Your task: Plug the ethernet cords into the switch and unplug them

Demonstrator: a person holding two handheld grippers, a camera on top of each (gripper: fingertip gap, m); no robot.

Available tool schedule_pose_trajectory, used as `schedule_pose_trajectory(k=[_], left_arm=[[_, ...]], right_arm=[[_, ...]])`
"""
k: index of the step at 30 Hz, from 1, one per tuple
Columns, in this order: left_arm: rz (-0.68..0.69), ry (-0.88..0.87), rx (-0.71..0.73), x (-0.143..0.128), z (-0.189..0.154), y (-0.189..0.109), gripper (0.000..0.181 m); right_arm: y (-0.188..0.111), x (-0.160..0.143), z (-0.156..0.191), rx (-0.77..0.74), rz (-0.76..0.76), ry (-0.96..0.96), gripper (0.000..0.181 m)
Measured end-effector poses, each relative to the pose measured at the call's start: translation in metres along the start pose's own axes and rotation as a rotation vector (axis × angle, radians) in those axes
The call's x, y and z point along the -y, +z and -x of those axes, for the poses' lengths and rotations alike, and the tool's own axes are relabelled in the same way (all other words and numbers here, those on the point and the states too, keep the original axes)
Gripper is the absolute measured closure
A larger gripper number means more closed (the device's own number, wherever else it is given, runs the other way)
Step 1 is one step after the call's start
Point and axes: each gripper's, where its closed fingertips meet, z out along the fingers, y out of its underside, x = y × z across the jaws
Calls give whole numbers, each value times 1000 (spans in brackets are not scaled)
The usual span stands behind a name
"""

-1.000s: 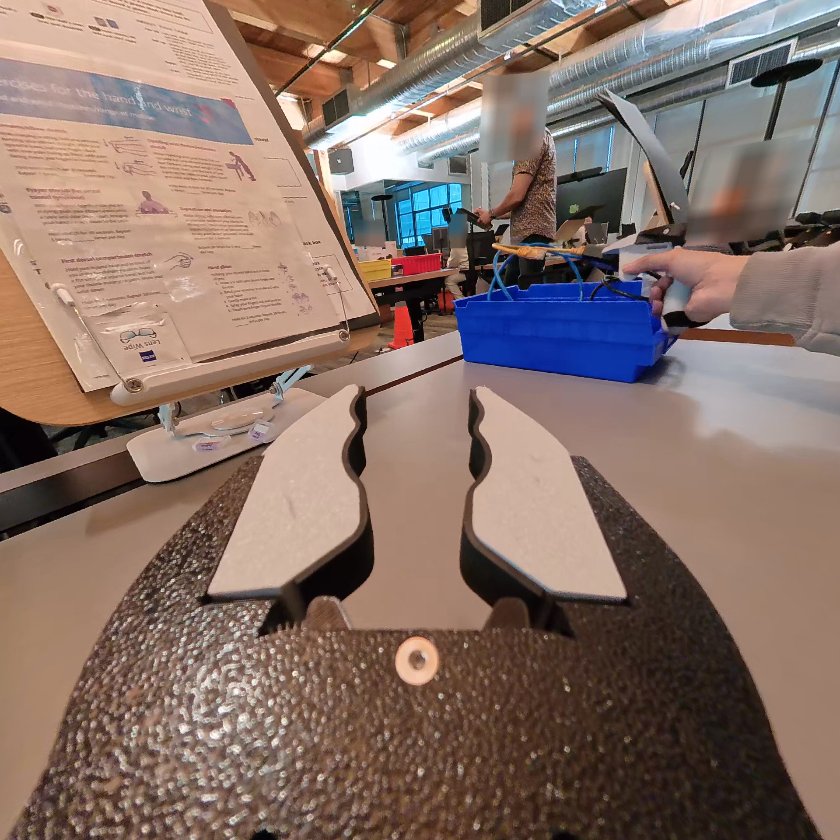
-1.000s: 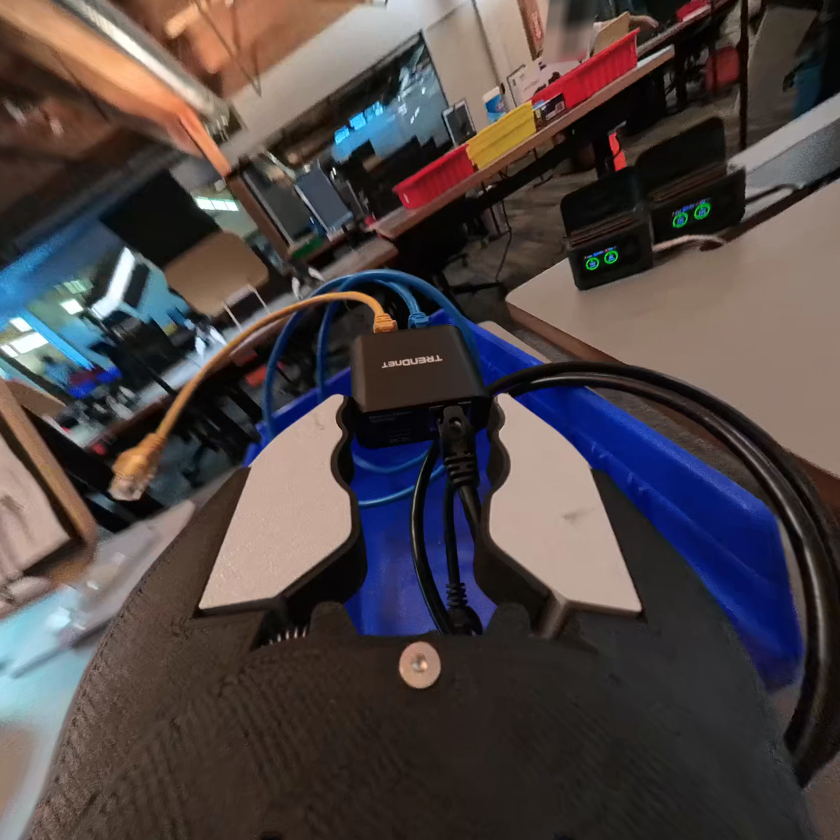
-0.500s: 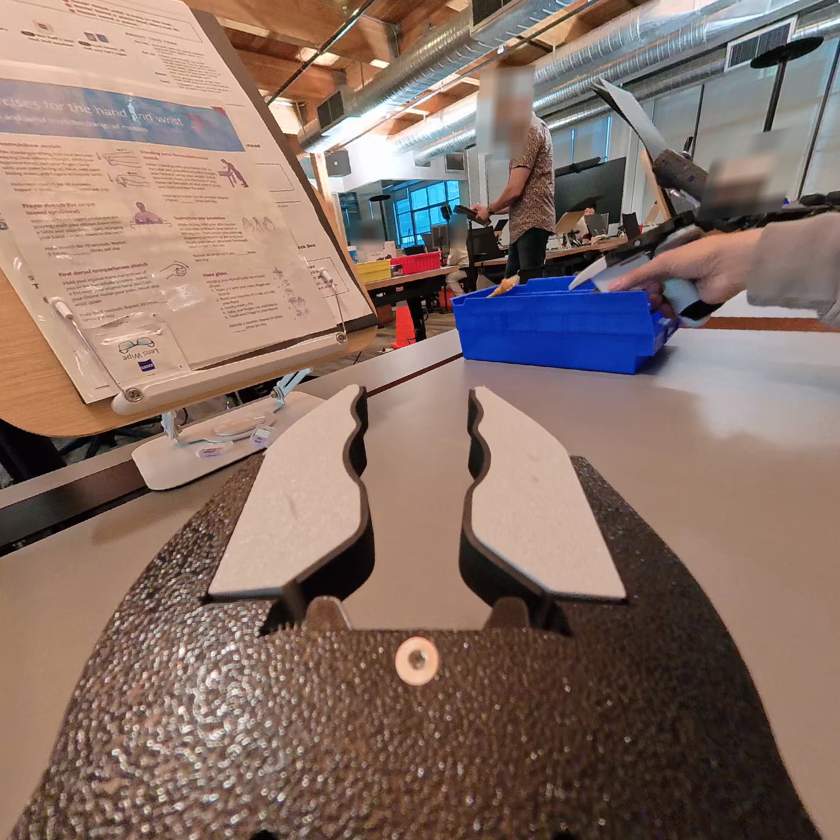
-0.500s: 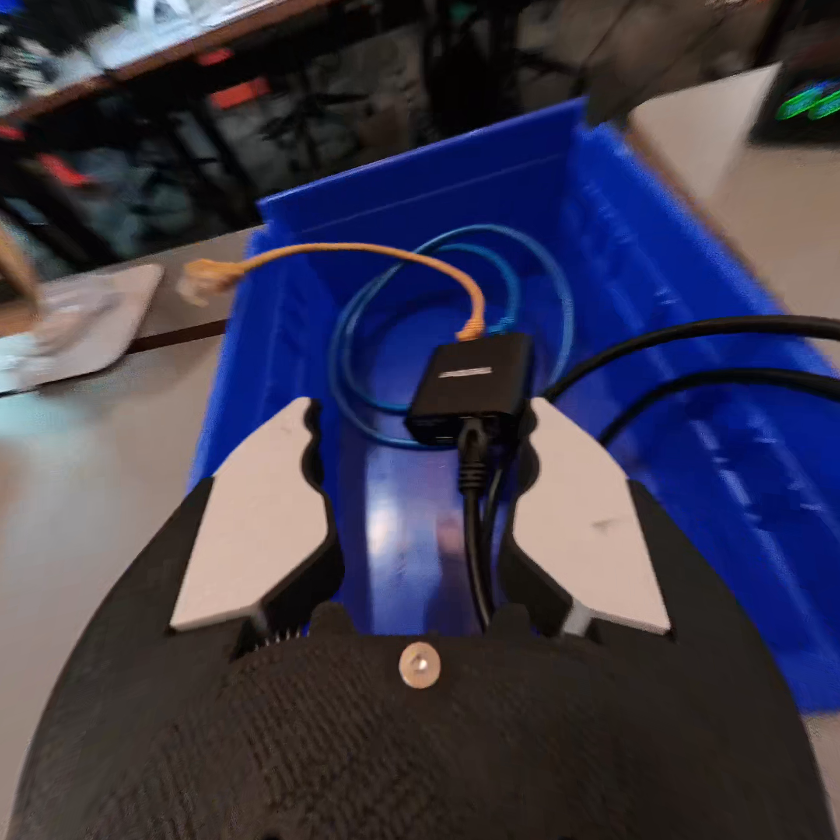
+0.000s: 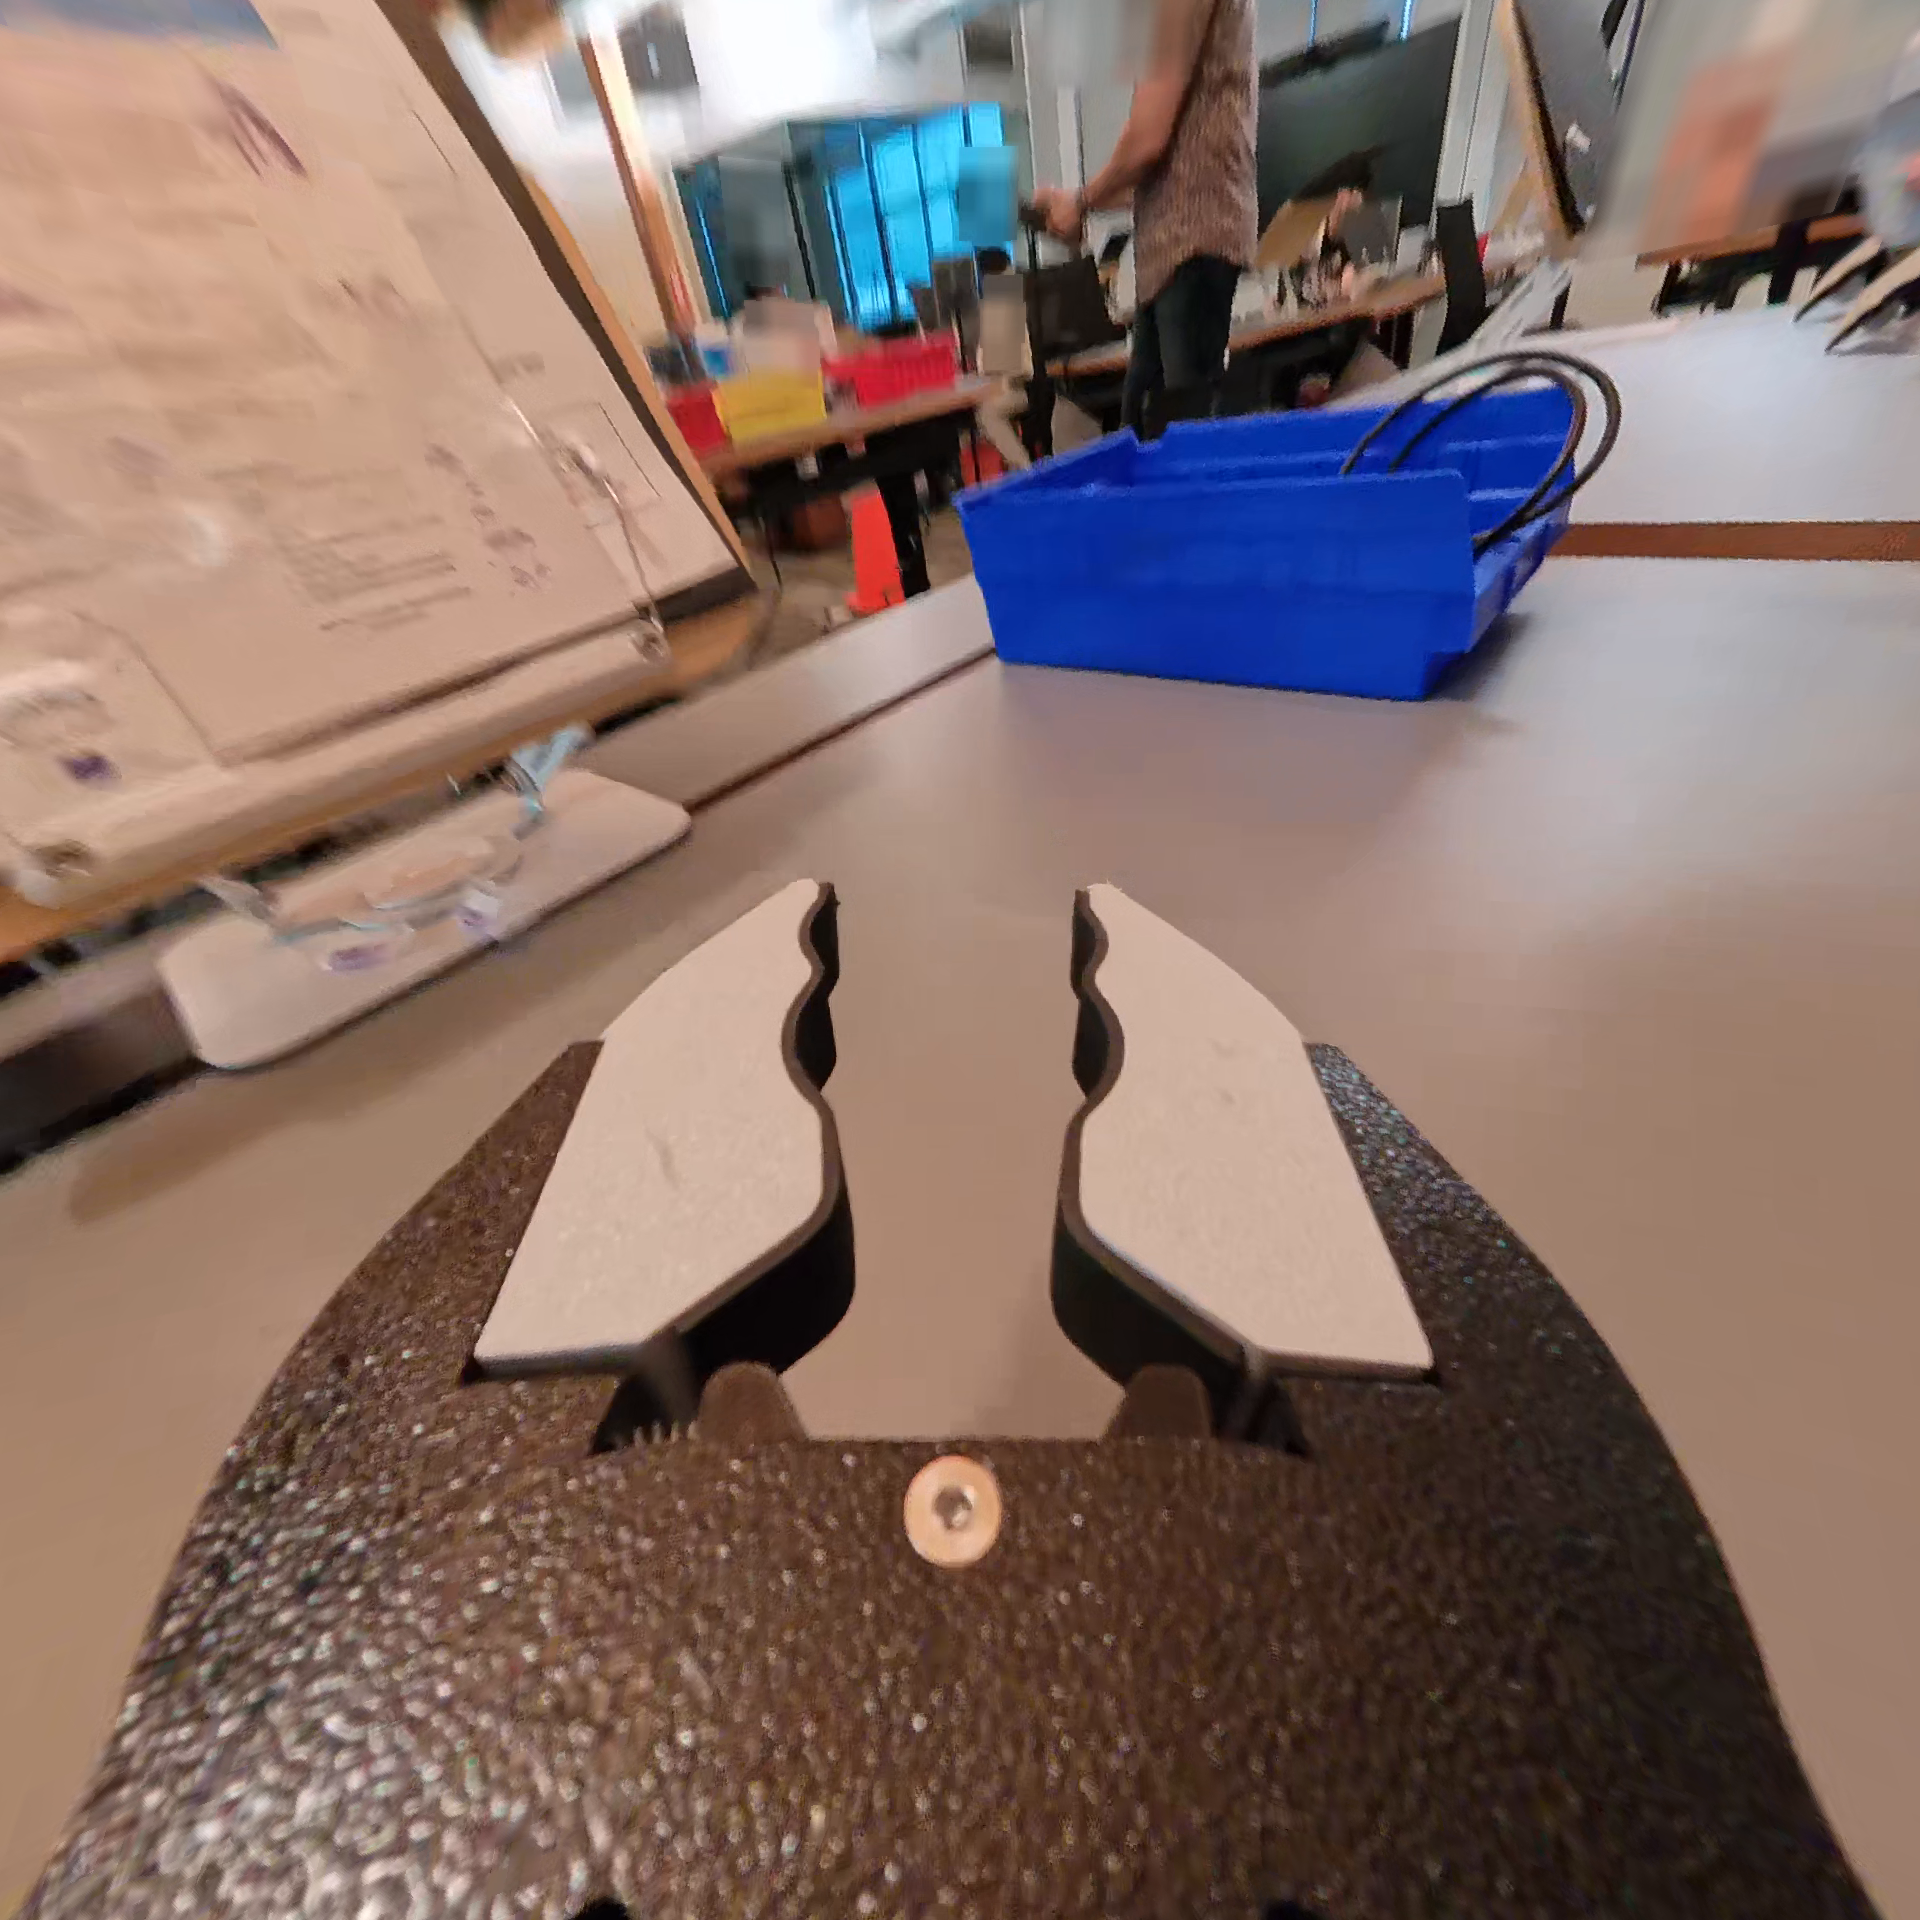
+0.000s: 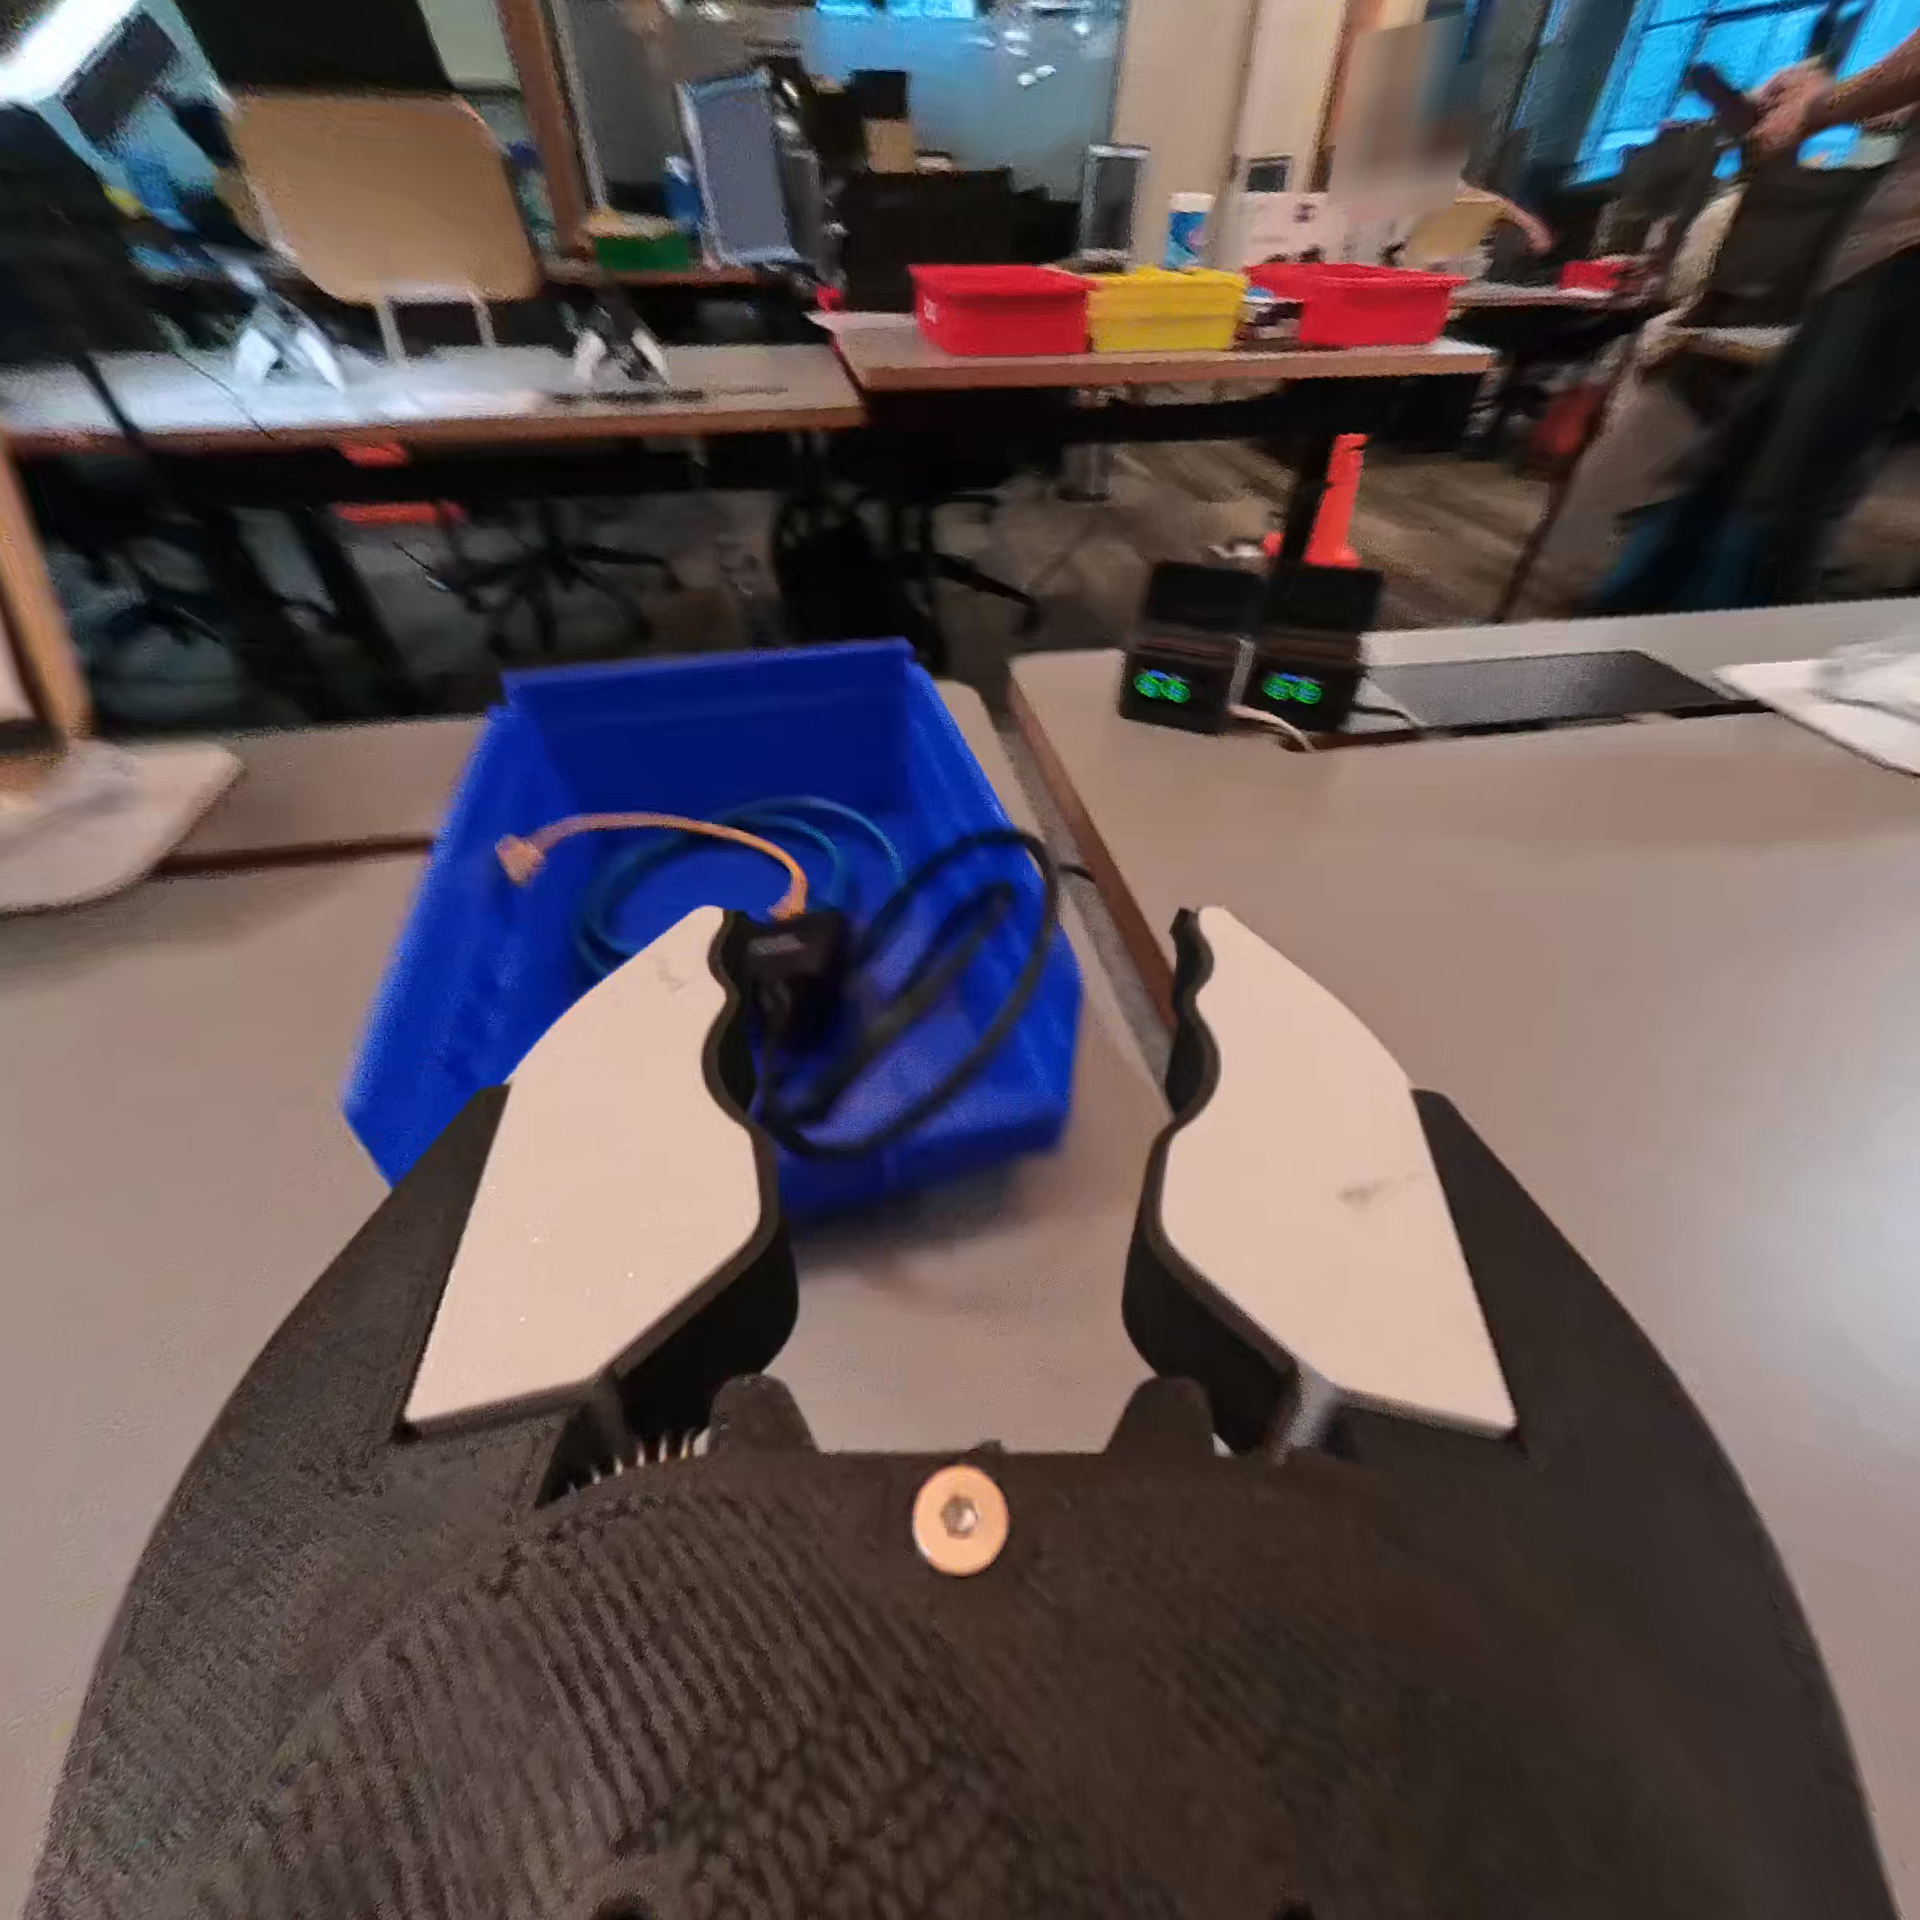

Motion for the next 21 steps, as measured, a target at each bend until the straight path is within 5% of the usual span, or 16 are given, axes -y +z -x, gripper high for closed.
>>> schedule_pose_trajectory(k=[5, 11, 21], left_arm=[[193, -225, -178, 13, -71, 64, 134], [409, -325, -339, 58, -150, 160, 116], [669, -400, -113, 65, -176, 291, 83]], right_arm=[[-34, -54, -1, -48, 81, -107, 92], [-34, -76, 23, -3, 110, -152, 75], [-28, -79, 17, -19, 105, -171, 77]])
